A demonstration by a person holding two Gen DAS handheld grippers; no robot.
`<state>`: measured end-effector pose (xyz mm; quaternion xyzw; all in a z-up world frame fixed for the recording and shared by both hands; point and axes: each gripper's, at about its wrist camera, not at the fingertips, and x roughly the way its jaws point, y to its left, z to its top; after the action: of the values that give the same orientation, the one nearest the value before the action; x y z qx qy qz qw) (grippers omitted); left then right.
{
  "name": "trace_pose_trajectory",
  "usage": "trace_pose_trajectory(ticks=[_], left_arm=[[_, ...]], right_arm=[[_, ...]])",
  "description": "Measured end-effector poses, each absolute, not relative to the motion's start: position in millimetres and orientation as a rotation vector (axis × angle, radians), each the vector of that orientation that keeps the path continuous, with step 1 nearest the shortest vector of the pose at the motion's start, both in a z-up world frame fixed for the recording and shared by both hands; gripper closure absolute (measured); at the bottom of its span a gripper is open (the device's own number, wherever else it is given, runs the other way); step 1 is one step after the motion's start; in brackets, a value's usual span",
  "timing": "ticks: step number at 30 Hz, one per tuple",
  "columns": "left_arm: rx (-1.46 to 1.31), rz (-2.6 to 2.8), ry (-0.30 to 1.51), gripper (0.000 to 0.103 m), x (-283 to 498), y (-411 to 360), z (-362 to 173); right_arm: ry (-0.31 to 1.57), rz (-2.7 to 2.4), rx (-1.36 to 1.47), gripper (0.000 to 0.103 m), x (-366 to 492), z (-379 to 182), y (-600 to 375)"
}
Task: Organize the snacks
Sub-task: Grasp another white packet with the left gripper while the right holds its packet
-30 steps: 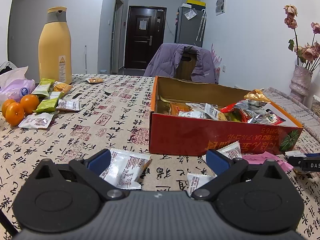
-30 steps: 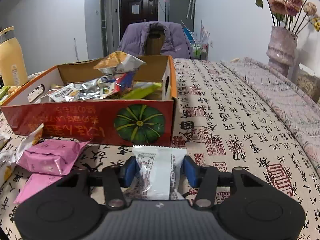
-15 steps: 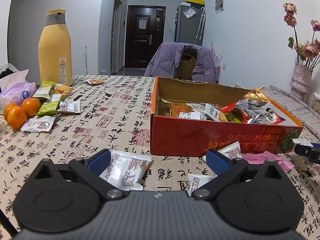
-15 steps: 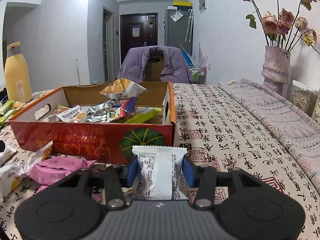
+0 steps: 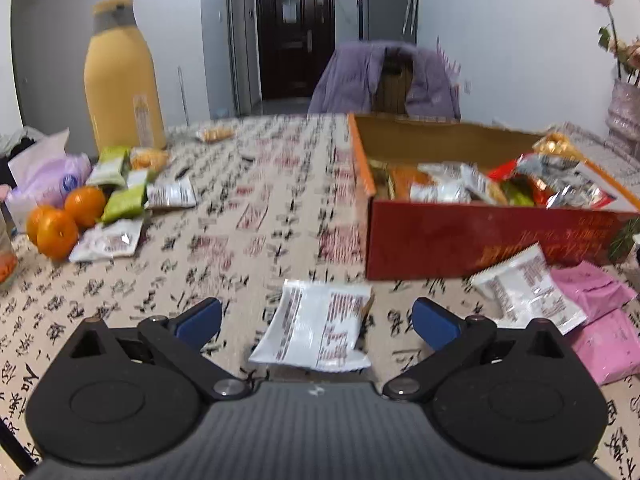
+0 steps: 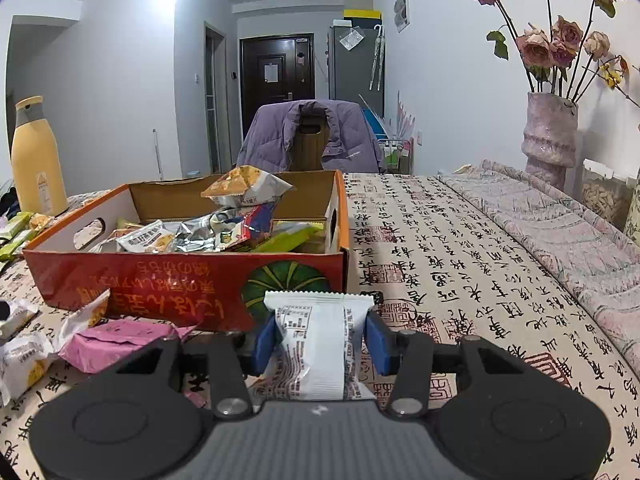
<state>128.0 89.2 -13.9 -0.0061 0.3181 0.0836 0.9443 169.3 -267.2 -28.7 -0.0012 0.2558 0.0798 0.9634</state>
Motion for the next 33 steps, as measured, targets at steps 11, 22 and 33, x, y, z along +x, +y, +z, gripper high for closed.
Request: trace_pose_trajectory(ticks=[11, 22, 33], left_arm=[[-0.006, 0.18, 0.768, 0.0, 157.2, 94.9, -27.1], [-0.034, 0.146, 0.754, 0.049, 153.1, 91.4, -25.0], [-0.058, 0.179, 0.699, 0.06, 140.2, 86.7, -24.5]], right_arm=[[0.521, 0.168, 0.01, 0.056, 169.9, -29.6, -268.3], [0.525, 0.171, 0.008, 0.056, 170.8, -30.4, -266.6], [0.507, 0.176, -0.01, 0.056, 167.4, -29.4, -264.5]])
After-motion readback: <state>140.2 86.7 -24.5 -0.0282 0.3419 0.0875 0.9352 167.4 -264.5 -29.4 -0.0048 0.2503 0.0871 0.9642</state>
